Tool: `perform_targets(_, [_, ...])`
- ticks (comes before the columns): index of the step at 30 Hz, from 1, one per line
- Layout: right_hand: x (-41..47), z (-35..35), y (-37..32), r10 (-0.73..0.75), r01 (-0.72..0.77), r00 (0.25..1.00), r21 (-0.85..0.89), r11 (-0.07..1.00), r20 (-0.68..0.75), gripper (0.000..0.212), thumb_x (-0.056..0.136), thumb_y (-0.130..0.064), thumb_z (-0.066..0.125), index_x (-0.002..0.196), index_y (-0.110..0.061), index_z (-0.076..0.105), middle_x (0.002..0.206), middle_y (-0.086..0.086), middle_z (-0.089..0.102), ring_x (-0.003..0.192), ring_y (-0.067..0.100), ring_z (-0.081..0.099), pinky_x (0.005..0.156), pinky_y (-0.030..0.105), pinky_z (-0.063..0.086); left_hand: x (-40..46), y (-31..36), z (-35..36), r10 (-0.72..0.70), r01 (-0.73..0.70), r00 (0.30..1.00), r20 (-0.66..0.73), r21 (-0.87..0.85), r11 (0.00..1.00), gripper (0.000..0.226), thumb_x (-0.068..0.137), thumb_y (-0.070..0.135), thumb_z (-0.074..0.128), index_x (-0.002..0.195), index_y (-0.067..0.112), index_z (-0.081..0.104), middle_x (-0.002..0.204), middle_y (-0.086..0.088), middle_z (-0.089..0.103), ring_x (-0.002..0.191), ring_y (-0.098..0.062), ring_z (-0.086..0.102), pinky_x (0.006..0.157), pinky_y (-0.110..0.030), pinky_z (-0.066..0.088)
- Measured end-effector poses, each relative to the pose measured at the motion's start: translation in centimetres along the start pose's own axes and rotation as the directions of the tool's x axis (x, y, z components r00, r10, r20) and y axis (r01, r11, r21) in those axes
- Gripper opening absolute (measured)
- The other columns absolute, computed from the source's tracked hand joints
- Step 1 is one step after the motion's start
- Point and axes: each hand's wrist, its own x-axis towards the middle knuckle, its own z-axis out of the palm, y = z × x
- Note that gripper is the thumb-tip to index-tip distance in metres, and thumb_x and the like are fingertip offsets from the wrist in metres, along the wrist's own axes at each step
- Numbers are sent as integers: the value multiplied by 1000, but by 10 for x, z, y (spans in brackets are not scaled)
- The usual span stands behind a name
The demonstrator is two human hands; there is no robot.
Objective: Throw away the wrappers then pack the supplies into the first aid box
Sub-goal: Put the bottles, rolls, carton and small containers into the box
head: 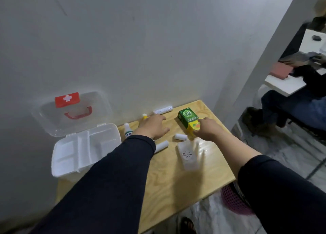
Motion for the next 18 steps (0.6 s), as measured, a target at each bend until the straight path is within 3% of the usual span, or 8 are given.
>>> perform_targets(4, [38,5,15,-7,7,1000,8,1000,24,54,84,-42,58,126,-9,53,126,13,53,115,33,51,93,42,49,29,20,19,-43,45,997,67,-24,999,55,94,40,53,144,20,43,149,-1,45,135,-22,44,107,-39,41])
perform_targets(11, [84,21,13,35,-33,997,37,999,-66,71,77,-59,64,127,-10,49,125,9,54,120,28,49,86,40,49,53,32,42,-130,139,985,110,-84,987,55,93,37,55,144,21,43,149,0,45,133,-24,47,104,-41,43])
perform_targets(18, [91,20,10,9,2,998,161,987,-66,62,74,-43,72,120,-8,51,120,12,56,115,32,52,83,38,50,48,29,41,-202,212,972,117,-83,974,56,93,36,55,146,22,41,150,0,43,134,-25,45,104,-41,44])
